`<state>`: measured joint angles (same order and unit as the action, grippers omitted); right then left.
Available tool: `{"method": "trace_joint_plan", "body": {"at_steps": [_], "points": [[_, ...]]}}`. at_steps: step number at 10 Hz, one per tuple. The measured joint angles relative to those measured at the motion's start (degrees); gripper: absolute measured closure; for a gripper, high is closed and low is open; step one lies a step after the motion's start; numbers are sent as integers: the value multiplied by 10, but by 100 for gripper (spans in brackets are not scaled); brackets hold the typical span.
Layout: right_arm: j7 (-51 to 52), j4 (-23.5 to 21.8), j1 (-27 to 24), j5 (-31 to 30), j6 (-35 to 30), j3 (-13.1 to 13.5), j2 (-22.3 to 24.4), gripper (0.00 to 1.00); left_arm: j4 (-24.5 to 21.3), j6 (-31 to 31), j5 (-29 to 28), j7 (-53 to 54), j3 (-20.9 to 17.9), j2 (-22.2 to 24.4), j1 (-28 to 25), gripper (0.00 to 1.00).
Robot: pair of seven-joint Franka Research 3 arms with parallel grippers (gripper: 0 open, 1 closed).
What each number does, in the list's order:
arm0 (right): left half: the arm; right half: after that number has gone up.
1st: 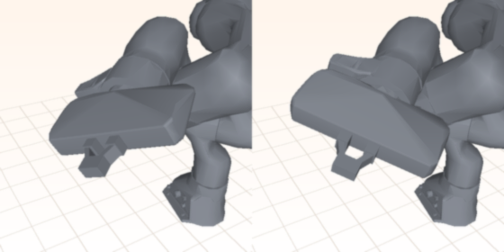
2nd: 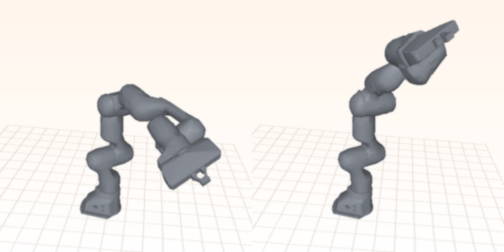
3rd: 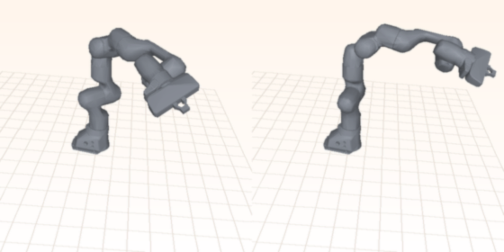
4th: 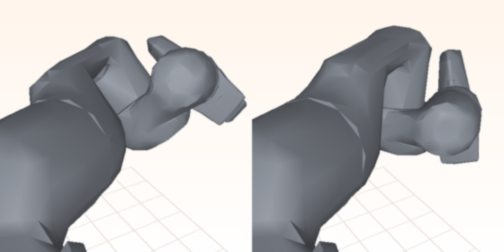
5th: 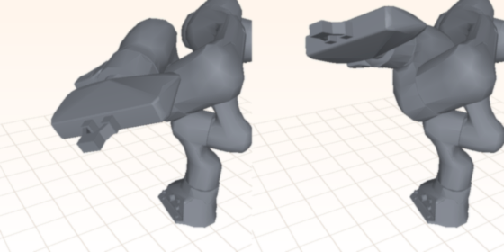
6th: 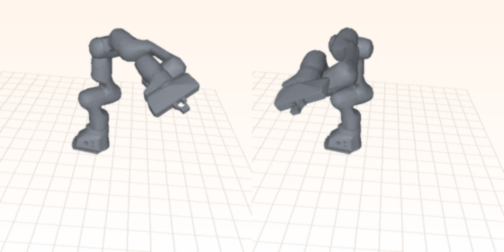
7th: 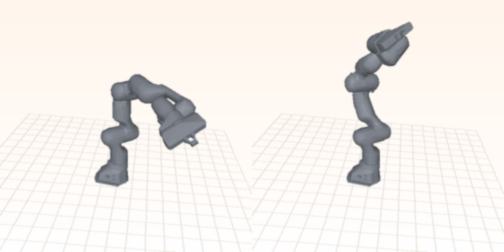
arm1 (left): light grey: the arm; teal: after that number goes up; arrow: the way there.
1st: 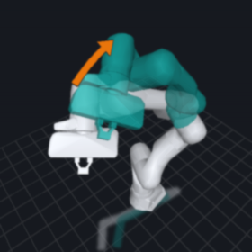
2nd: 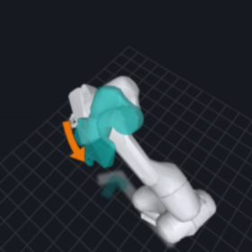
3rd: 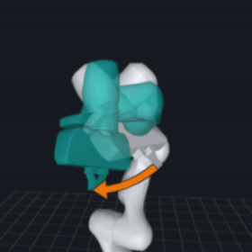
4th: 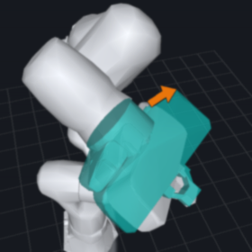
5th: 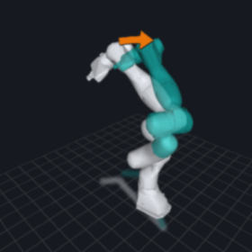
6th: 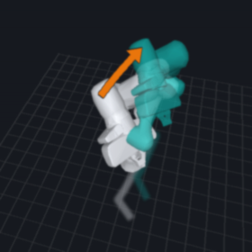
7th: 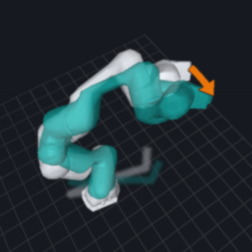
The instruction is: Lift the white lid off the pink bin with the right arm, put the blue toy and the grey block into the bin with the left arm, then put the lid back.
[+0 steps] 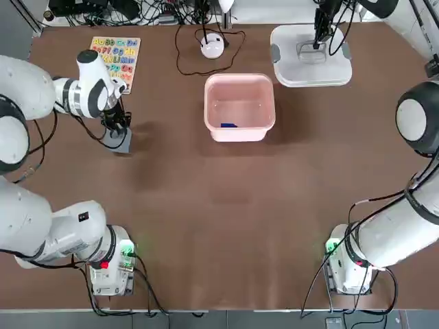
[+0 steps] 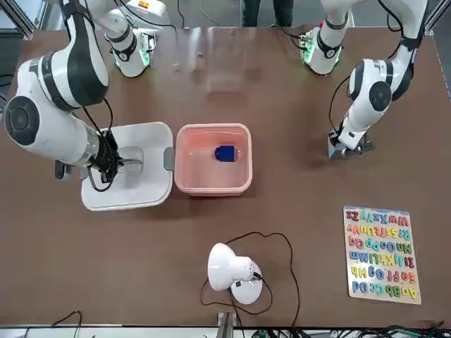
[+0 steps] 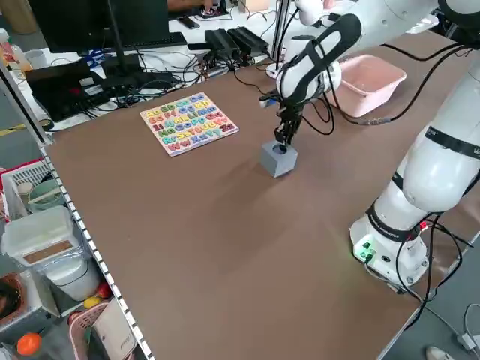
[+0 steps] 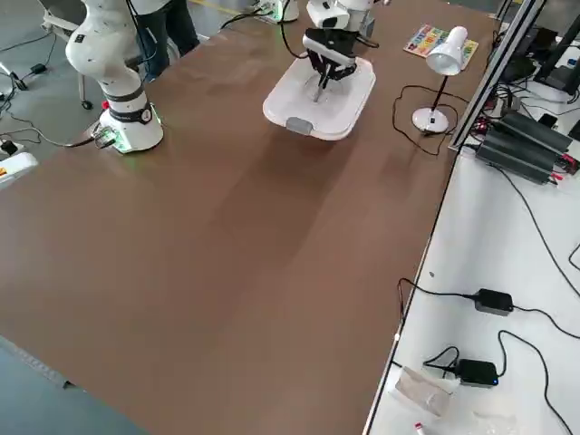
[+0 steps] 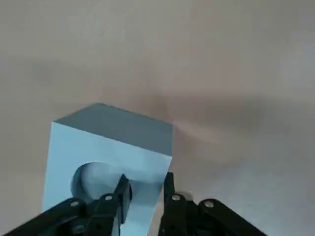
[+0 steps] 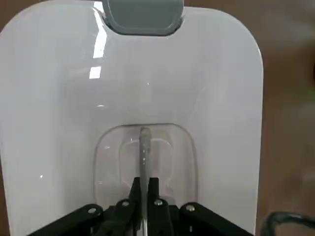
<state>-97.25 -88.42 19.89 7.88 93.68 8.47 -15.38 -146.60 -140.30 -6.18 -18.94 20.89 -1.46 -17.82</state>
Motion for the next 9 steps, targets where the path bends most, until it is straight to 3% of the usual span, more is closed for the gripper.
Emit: {"method": "trace_joint_plan", "body": {"at_steps": [2, 7, 9], "points": [[0, 0, 0, 0, 0, 0, 0, 93, 92, 105, 0, -12, 10, 3, 3, 70], [0, 0, 0, 0, 0, 0, 0, 93, 323, 240, 50, -177, 134, -2, 17, 70], [0, 0, 0, 0, 0, 0, 0, 93, 389, 266, 53, -299, 193, -15, 21, 70]]}}
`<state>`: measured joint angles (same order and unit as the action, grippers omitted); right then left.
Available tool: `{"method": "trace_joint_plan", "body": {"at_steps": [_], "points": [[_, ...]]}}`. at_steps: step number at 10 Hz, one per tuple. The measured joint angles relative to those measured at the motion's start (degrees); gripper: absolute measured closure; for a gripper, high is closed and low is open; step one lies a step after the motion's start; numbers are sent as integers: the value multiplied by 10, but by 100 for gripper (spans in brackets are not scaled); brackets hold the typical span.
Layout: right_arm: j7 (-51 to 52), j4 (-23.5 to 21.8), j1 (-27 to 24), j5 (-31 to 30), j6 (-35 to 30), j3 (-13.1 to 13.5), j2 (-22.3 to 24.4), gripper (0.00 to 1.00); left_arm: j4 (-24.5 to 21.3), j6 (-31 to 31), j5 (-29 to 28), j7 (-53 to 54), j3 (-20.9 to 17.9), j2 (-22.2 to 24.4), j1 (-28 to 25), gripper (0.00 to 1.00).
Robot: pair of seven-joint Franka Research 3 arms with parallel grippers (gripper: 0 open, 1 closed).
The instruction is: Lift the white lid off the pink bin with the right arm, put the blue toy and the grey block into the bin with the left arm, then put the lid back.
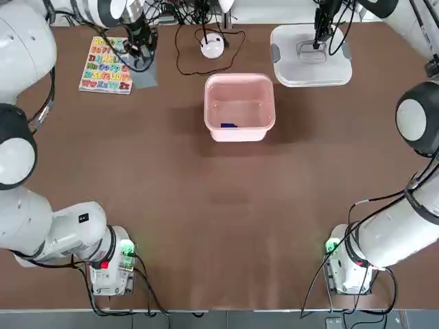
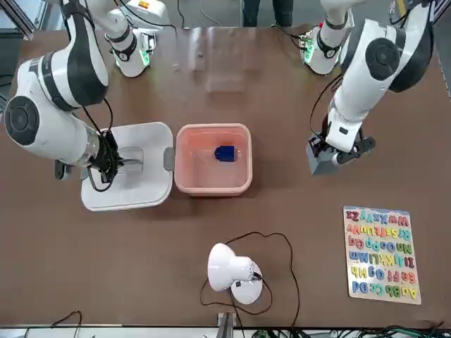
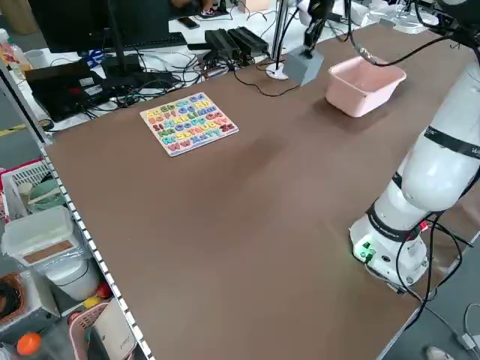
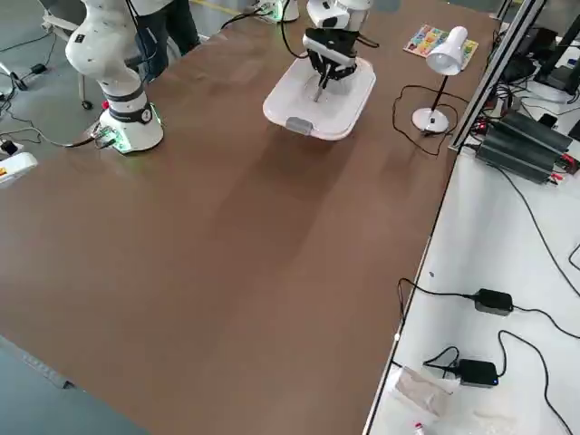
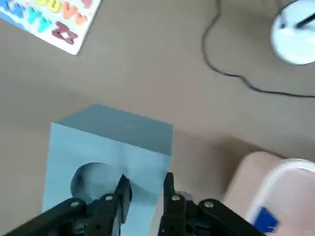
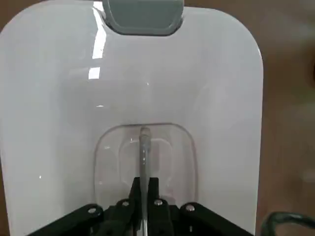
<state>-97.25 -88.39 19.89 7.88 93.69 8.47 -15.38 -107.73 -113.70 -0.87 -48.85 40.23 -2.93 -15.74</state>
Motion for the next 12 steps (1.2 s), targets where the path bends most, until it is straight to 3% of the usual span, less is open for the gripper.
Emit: {"method": "trace_joint_plan", "body": {"at_steps": [2, 4, 6, 7, 9, 11, 12], "points": [[0, 0, 0, 0, 0, 0, 0, 93, 54, 5, -5, -104, 50, -51, 48, 70], [0, 0, 0, 0, 0, 0, 0, 93, 111, 5, -48, -204, 52, -129, 141, 70], [0, 0, 0, 0, 0, 0, 0, 93, 199, 3, -108, -289, 40, -220, 207, 70], [0, 0, 0, 0, 0, 0, 0, 93, 246, 3, -138, -313, 28, -266, 235, 70], [0, 0, 0, 0, 0, 0, 0, 93, 298, -24, -161, -342, -43, -324, 321, 70], [0, 0, 0, 0, 0, 0, 0, 93, 309, -45, -162, -367, -109, -348, 412, 70], [0, 0, 0, 0, 0, 0, 0, 93, 310, -49, -162, -378, -116, -354, 431, 70]]}}
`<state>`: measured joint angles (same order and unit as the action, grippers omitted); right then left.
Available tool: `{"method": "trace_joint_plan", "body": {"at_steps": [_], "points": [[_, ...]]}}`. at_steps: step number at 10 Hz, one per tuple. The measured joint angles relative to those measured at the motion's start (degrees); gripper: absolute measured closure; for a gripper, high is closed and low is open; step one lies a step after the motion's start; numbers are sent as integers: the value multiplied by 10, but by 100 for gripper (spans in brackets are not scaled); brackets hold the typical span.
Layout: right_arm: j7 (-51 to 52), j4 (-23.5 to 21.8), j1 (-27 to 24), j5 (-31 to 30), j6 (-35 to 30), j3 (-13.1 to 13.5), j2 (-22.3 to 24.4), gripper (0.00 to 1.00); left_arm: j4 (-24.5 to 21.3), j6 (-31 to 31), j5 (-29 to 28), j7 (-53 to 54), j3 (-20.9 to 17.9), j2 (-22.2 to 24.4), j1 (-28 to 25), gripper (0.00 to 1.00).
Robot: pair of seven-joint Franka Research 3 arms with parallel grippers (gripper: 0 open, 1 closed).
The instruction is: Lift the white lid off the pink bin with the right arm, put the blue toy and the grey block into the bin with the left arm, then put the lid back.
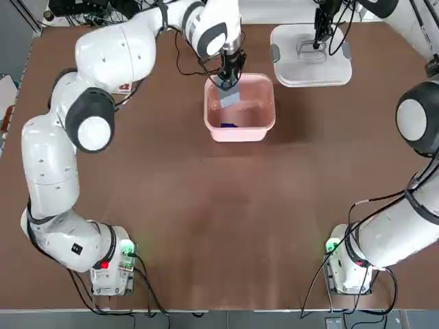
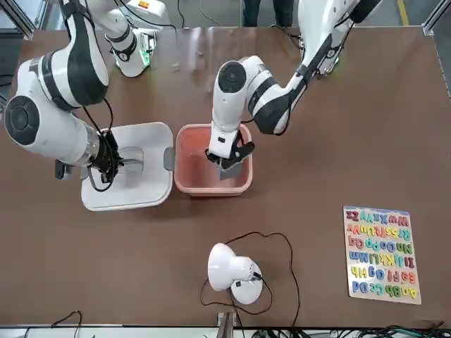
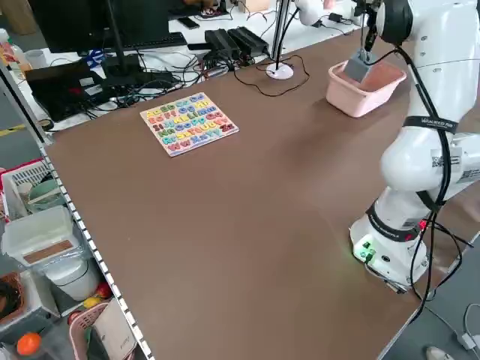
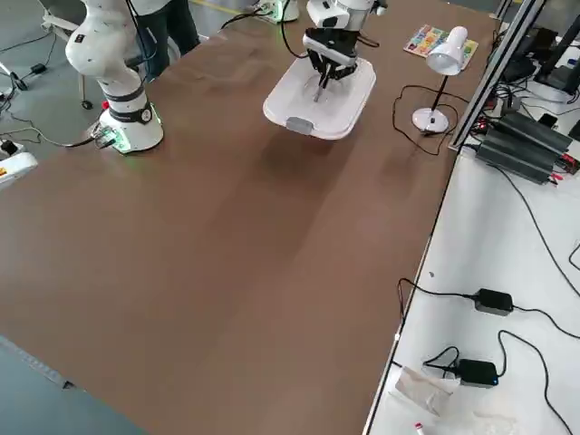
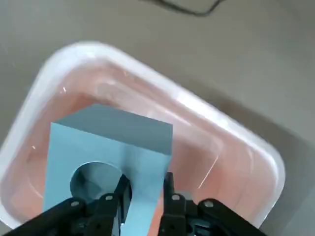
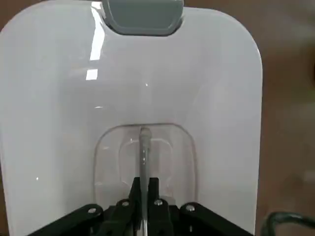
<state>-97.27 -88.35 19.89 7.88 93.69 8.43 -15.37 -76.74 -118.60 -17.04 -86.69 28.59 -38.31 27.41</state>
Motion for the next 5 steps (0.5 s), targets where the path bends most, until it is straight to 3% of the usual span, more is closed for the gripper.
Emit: {"method": "trace_joint_plan", "body": {"at_steps": [2, 5], "points": [[0, 0, 0, 0, 0, 0, 0, 93, 5, -1, 0, -7, 0, -1, 5, 68], [0, 0, 0, 0, 0, 0, 0, 93, 19, 21, -1, -7, -2, 10, -4, 28]]}}
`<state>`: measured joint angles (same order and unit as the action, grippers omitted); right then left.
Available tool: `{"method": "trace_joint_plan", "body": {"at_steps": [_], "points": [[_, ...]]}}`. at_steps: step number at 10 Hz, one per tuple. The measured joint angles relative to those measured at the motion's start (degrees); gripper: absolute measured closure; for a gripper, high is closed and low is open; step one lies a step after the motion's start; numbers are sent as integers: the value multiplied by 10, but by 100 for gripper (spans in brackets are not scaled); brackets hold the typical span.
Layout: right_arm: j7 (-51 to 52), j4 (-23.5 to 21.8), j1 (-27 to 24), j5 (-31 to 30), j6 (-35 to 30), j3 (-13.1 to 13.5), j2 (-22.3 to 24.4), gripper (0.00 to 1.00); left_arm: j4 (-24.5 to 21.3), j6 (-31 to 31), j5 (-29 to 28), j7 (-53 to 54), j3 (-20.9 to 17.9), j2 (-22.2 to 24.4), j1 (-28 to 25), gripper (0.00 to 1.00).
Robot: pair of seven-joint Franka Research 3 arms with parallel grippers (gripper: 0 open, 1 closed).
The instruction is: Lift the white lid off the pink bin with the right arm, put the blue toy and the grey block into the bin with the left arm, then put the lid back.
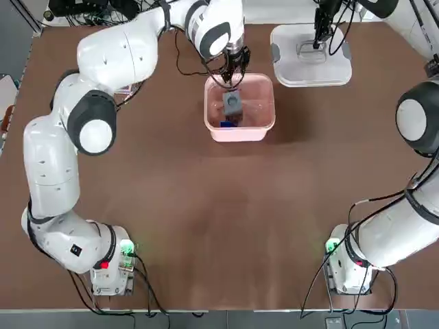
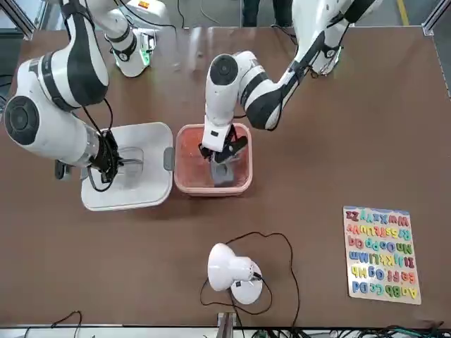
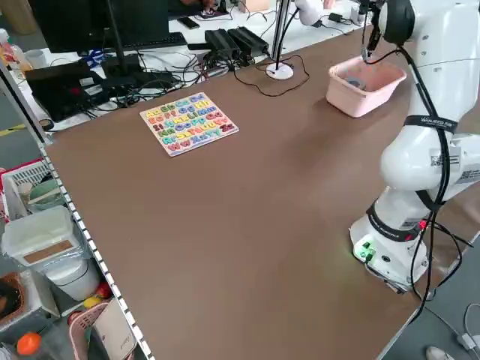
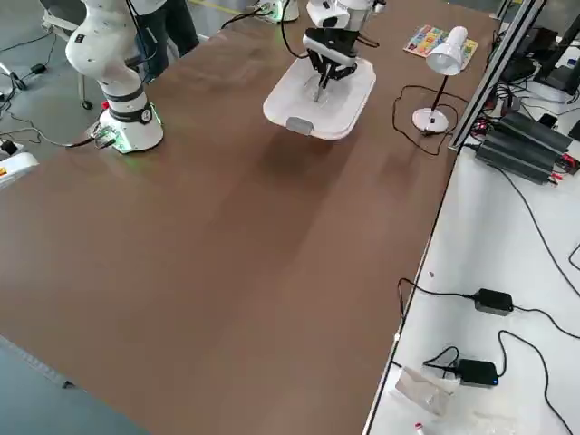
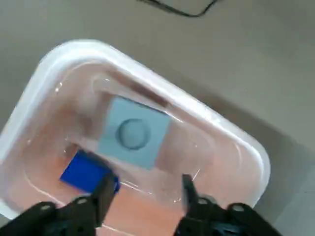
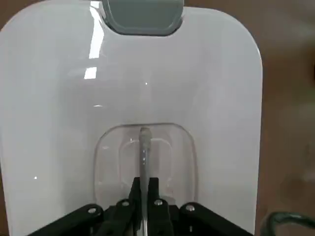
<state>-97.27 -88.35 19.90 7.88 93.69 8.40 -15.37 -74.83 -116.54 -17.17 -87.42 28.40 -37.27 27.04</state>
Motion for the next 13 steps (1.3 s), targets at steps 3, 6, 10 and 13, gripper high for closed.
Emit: {"method": "trace_joint_plan", "body": {"at_steps": [3, 6, 10, 13], "points": [[-2, 0, 2, 0, 2, -2, 0, 93, 8, 96, -9, 25, -4, 57, -86, 1], [-37, 0, 31, 0, 12, -8, -2, 93, 2, 172, 1, 151, 13, 113, -233, 0], [-122, 10, 107, 2, 28, -12, -44, 93, -25, 214, 87, 376, -15, 166, -327, 0], [-193, 34, 138, 18, 55, -13, -75, 93, -63, 253, 142, 586, -119, 227, -326, 0]]}}
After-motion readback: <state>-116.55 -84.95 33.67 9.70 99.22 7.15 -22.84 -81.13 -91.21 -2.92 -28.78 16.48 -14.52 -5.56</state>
